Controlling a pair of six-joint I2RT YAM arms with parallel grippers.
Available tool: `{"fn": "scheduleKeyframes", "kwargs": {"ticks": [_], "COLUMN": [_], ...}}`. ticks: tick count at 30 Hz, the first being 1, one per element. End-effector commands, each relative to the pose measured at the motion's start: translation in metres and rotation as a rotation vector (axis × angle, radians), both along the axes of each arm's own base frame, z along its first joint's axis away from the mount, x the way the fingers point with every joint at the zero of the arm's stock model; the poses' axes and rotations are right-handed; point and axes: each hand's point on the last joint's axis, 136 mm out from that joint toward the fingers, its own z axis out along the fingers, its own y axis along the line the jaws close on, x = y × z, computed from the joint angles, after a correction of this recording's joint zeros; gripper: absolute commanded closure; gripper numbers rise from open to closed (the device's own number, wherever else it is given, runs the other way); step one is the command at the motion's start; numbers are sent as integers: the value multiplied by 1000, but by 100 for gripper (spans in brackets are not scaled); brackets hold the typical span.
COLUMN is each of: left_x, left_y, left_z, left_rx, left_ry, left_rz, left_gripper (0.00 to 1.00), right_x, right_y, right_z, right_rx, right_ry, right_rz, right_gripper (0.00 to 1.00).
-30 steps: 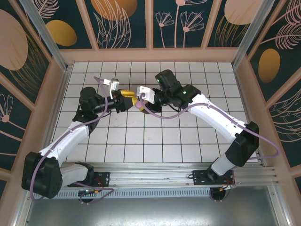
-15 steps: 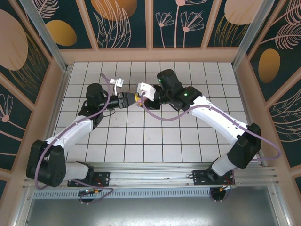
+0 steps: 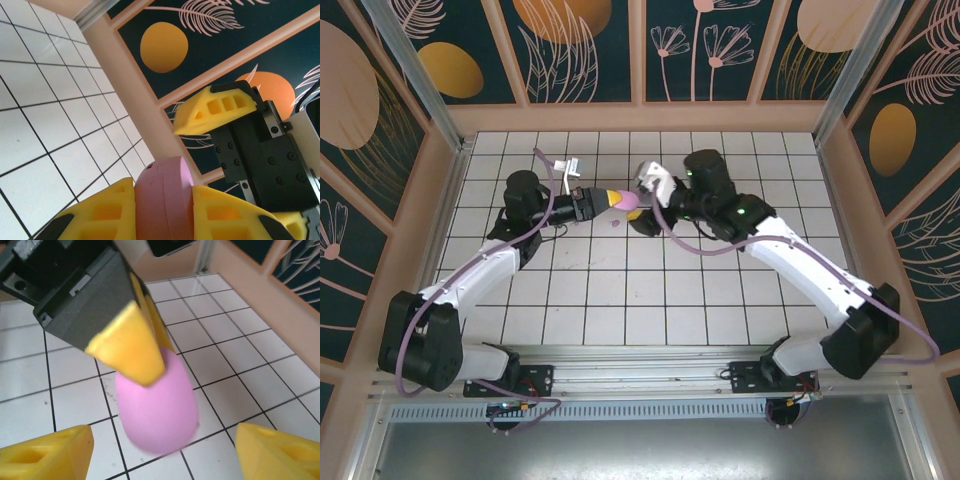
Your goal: Insert the wireless bluetooth earbuds into the charging case
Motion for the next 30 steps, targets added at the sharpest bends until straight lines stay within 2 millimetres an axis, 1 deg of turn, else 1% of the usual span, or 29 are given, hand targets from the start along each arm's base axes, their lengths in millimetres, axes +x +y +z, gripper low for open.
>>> {"fn": "scheduleKeyframes", "kwargs": {"ticks": [1,3,4,5,6,8,11,16,20,23,27,30], "left_x": [13,16,18,19,20,21,21,17,14,11,10,10], "left_y": [-1,-1,-1,-1,-1,-2,-3,-4,-5,-5,-5,-6], "left_z": [19,23,24,26,28,30,35,35,35,36,36,36], "left_rx": [-21,-29,-36,-44,-52,-67,-95,-99,-101,-102,-103,-105], "left_ry": [-62,-78,-88,-94,-100,-105,-111,-110,-106,-109,-106,-101], "left_rz": [39,50,57,60,62,59,44,23,6,-2,-7,-10], "left_gripper": [94,94,94,94,94,94,94,94,94,94,94,94], "right_x": [5,14,16,14,20,16,10,13,15,17,18,19], "right_y": [-17,-28,-30,-26,-31,-23,-8,2,8,12,15,16], "right_z": [35,35,34,31,28,25,28,30,24,19,18,17], "right_rx": [267,349,382,401,432,464,525,575,569,572,576,575], "right_ry": [217,384,471,552,631,747,868,935,975,1008,1027,1036], "right_rz": [-143,-230,-254,-250,-269,-229,-144,-94,-88,-83,-72,-68], "right_gripper": [23,24,25,25,26,27,29,33,37,43,50,58]}}
